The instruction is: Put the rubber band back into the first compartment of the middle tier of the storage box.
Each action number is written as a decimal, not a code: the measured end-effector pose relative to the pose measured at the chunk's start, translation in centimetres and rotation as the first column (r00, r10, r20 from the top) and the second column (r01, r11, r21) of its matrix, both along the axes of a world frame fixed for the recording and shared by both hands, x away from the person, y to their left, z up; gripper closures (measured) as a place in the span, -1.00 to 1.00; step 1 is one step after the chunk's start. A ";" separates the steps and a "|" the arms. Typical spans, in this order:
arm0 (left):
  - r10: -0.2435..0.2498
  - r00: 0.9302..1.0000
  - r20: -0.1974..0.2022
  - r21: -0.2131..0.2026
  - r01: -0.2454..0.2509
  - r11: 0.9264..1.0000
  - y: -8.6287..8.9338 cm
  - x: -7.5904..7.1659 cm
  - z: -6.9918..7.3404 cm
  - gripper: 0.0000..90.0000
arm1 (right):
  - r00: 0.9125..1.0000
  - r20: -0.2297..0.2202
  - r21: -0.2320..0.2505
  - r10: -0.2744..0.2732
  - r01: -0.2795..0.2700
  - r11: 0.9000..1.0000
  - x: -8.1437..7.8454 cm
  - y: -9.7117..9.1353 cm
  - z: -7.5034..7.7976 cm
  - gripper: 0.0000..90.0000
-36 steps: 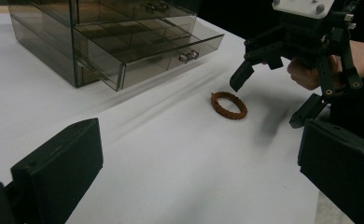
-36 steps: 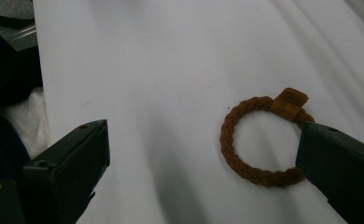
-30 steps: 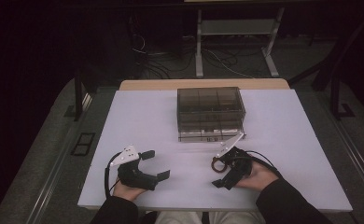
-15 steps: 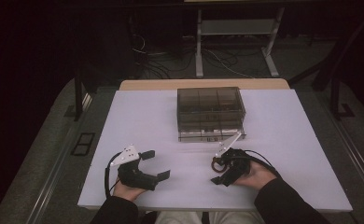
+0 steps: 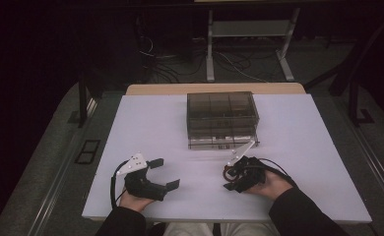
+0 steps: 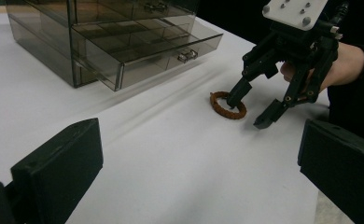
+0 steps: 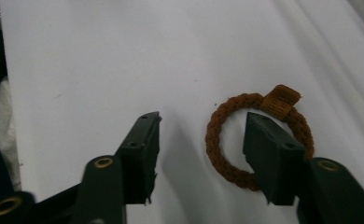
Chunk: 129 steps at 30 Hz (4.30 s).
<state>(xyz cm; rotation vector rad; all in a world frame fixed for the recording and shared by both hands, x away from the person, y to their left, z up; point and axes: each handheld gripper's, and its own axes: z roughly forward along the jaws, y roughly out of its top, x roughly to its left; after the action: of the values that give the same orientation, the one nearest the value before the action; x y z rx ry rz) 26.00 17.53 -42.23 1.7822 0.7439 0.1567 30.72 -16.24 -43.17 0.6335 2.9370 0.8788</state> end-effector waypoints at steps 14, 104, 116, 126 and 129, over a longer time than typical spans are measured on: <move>0.000 1.000 -0.001 0.000 0.000 1.000 0.0 0.0 0.0 -1.00 | 0.999 0.033 -0.026 -0.028 0.029 0.999 0.1 -0.1 -0.1 0.56; -0.008 1.000 -0.008 -0.027 0.008 1.000 0.0 0.0 0.0 -1.00 | 0.998 0.064 0.081 0.028 -0.033 0.996 5.7 4.6 10.1 0.90; -0.007 1.000 -0.008 -0.035 0.007 0.999 0.2 0.0 0.0 -1.00 | 0.997 0.075 0.074 0.025 -0.030 0.997 7.5 5.7 10.6 0.90; -0.006 1.000 -0.008 -0.039 0.006 0.999 0.2 0.0 0.0 -1.00 | 0.998 0.068 0.078 0.005 -0.010 0.997 8.8 6.3 10.7 0.90; -0.008 1.000 -0.007 -0.039 0.008 0.999 0.2 0.0 0.0 -1.00 | 0.998 0.070 0.081 0.003 -0.009 0.997 9.2 6.3 10.4 0.90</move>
<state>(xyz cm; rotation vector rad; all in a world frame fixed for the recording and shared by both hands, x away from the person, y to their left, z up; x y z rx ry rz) 25.99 17.71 -42.20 1.7490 0.7404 0.1295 39.89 -9.90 -32.72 0.5850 2.8556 1.0039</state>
